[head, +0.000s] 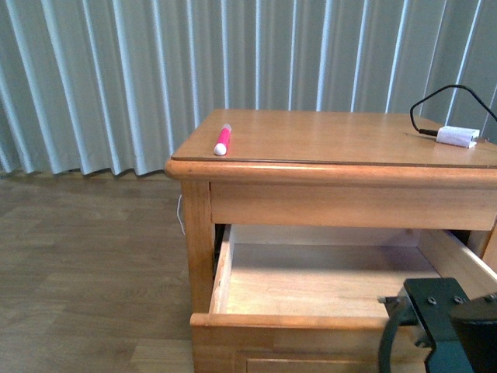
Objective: Place pink marker in drawer with both arms
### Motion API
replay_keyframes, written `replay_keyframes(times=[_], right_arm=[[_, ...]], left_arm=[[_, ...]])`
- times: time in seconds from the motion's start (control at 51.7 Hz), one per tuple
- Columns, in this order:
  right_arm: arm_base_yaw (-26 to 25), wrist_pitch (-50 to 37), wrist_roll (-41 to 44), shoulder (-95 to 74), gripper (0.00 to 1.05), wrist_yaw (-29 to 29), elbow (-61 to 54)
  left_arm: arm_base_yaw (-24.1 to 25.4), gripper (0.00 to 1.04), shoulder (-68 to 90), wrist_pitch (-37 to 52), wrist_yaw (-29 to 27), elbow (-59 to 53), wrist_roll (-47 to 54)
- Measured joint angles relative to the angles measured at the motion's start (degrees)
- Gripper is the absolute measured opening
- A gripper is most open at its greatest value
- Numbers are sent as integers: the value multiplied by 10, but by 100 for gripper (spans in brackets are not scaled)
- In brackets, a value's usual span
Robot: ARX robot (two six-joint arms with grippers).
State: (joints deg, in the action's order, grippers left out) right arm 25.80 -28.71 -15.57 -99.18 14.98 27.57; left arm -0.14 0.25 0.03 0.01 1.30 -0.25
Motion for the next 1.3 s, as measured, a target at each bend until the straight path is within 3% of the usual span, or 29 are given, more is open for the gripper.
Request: replay_keyframes(times=[0.213,0.406,0.58,0.677,1.063,1.121,1.199,1.237,1.295], right_arm=[[7,77,-17,137,68,-12,-56],[-12,251,-16,381,98,-41,-71],[-54,416,12,582,96,-64,-40],[-66,464,30,641,96,-84,-29],[-54,472,33,651,96,-81,-29],[-54,472,33,651,96,-81,-29],[-54,472,33,651,96,-81,-29],[-54,472,34,651,96,-82,-30],[-54,472,34,651,96,-81,-30]], left_arm=[[0,98,0,0,0,0,0],[0,98,0,0,0,0,0],[0,98,0,0,0,0,0],[0,98,0,0,0,0,0],[0,98,0,0,-1,0,0],[-31,98,18,16,-83,1,-12],[-110,98,103,72,-202,17,-29],[-154,98,178,113,-227,44,-35],[-175,98,272,170,-221,89,-43]])
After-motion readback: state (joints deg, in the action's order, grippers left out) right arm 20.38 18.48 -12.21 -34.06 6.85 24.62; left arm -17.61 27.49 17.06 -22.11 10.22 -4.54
